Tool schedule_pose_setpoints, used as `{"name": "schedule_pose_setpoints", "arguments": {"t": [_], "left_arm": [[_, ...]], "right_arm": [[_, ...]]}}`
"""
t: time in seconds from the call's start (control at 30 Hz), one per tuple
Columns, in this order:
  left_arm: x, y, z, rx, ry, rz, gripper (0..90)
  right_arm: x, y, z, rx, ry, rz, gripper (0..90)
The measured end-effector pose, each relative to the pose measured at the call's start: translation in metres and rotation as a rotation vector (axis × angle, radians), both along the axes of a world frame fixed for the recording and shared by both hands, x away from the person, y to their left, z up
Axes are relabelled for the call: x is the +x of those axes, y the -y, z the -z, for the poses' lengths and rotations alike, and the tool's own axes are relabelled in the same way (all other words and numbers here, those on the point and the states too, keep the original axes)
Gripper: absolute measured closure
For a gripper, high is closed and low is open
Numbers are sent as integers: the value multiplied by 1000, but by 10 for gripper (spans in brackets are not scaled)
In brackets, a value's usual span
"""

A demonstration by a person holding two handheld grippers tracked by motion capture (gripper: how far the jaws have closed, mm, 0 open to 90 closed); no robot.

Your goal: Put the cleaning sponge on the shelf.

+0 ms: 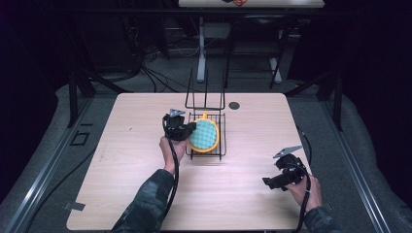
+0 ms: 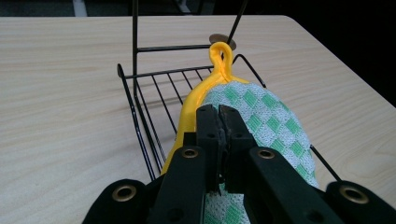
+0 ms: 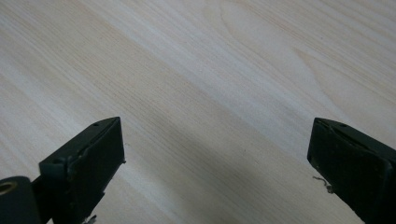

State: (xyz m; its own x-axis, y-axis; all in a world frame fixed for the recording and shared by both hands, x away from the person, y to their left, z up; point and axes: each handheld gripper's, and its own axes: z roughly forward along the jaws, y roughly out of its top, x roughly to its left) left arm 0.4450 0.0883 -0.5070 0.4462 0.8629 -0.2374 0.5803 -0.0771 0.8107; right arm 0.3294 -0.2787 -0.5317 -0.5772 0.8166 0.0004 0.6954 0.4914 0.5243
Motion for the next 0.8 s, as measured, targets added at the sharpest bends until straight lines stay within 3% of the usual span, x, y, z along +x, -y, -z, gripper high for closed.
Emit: {"name": "schedule_pose_setpoints", "arguments": {"t": [0.3, 0.8], "left_arm": [[0, 4, 7, -2, 4, -16, 881], [5, 8, 23, 28, -60, -42, 834]], "right_arm": [[0, -1, 0, 1, -4, 0, 33], [0, -2, 1, 2, -6, -3, 33]]}}
